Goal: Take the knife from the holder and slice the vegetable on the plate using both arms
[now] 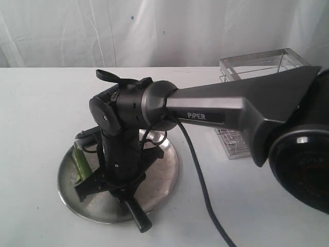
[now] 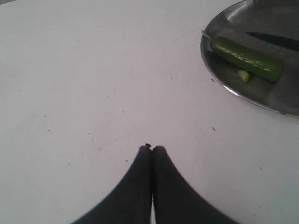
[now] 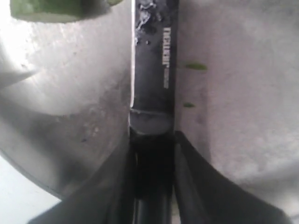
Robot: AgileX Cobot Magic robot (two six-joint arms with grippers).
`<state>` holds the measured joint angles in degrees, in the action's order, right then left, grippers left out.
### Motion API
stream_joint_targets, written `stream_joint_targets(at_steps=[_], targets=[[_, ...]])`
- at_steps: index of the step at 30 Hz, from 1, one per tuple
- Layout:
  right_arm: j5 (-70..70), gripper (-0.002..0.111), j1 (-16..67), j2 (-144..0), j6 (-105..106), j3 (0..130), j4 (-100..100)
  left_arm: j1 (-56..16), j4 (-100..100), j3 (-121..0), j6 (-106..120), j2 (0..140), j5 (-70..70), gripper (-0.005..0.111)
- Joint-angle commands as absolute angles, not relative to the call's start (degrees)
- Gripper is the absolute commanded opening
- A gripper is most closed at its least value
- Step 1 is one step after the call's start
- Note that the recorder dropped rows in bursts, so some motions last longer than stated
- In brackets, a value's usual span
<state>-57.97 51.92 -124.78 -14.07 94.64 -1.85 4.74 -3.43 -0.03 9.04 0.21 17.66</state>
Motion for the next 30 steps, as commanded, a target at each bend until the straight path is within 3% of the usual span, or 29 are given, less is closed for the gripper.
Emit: stream_joint_targets(at_steps=[1,13,21,30], targets=[[-62.0,0.000,50.8,-120.4,-12.8,94.8,2.1,4.5,-3.7,0.0,9.0,0.0,17.6,0.000],[-68.3,0.000,43.8,-118.3,0.0,91.3,-3.7,4.5,-3.7,0.0,9.0,0.0,17.6,0.000],[-70.0,0.001,43.3,-120.8,2.9,91.2,-4.9,4.5,-3.7,0.0,9.0,0.0,17.6,0.000],[-70.0,0.019,43.3,-122.5,2.9,91.2,-4.8,4.5,-3.7,0.0,9.0,0.0,17.6,0.000]])
